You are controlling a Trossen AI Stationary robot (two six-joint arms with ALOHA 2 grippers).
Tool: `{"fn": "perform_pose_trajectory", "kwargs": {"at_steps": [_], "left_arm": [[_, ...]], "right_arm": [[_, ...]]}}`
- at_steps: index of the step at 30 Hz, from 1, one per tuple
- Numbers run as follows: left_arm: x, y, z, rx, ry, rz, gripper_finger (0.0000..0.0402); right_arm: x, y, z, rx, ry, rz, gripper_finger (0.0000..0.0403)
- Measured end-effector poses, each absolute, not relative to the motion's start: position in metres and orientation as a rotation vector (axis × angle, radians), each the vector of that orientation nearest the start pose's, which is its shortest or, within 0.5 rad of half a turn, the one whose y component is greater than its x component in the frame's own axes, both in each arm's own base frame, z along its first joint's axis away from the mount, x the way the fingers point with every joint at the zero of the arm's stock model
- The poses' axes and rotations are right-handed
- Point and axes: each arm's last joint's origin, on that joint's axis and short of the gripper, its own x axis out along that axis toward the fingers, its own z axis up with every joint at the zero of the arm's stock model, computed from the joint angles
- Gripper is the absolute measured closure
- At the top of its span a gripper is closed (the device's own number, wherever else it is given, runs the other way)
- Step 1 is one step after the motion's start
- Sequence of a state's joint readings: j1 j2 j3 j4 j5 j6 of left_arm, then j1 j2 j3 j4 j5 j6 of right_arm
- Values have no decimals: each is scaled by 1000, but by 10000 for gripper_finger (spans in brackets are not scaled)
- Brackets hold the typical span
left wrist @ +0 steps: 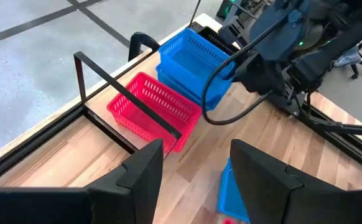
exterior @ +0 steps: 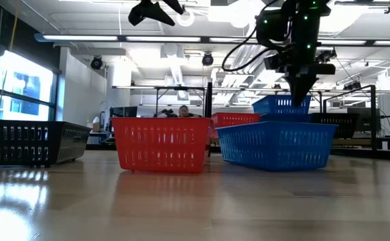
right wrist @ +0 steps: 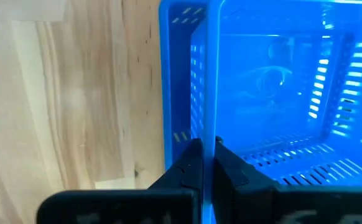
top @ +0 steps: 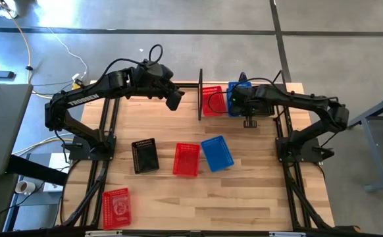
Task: Stack baskets on shelf by color
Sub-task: Stack the bottom blue basket on the blue basket on the shelf
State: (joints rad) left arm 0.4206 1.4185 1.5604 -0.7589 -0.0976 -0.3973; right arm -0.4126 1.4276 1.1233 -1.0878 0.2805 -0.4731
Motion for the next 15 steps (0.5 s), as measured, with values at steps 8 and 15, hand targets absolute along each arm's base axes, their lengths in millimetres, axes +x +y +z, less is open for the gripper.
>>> {"fn": "perform_pose_trajectory", "kwargs": {"at_steps": [8,15], "left_arm": [[266,122,403,-476,510,619,225],[266,122,403,-477,510,619,225]], "right_arm": [[229,-108,254,-268,1488,-215,403],[230,-108,254,-240,1476,-229,402]]}}
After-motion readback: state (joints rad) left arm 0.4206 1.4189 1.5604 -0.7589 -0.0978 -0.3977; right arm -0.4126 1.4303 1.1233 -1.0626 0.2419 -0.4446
